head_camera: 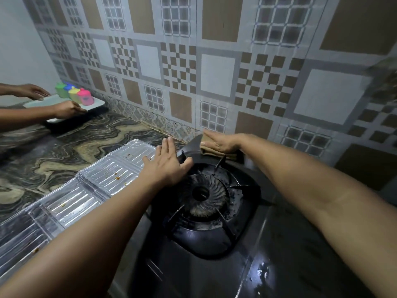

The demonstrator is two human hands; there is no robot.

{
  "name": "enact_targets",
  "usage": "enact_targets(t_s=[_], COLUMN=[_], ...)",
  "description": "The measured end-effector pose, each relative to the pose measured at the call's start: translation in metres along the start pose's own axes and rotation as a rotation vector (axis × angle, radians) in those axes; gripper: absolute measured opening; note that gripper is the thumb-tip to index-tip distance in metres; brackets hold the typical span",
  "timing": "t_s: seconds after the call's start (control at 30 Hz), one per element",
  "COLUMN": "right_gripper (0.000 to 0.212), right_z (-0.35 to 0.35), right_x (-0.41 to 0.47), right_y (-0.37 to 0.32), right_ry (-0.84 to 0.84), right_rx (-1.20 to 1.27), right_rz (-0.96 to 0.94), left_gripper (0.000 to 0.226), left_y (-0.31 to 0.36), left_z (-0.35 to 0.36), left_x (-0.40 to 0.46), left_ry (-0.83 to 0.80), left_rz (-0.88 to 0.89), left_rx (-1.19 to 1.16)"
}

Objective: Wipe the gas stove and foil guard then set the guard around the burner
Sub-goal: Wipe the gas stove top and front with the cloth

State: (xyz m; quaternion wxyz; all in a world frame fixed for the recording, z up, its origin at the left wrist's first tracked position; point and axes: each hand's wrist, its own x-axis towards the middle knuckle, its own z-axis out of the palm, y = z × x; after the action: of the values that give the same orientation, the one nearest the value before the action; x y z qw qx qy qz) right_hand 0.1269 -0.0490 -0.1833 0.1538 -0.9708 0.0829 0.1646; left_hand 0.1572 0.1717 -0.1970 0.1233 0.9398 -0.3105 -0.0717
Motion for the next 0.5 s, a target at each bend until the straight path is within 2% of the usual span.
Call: enact_targets(t_s=[0.1, 0.27, 0.5], right_gripper=[0.071, 0.072, 0.061], right_z=[0.008, 0.039, 0.083], right_x=[-0.047, -0.115, -0.198], right_y=[0.029, 0.037, 0.019], right_ry=[0.007, 0.077, 0.099], right_rx=[0.055, -0.138, -0.18], right_rz=[0.115, 0.296, 0.25], left_gripper=[0.089, 0.081, 0.07], left_y=[0.002, 0.004, 0.006], left_z=[0.0, -0.001, -0.004], left_x=[0.0, -0.005, -0.011], left_ry=[0.012, 0.051, 0.027], left_rz=[0.017, 0.067, 0.129], left_rx=[0.018, 0.02, 0.092])
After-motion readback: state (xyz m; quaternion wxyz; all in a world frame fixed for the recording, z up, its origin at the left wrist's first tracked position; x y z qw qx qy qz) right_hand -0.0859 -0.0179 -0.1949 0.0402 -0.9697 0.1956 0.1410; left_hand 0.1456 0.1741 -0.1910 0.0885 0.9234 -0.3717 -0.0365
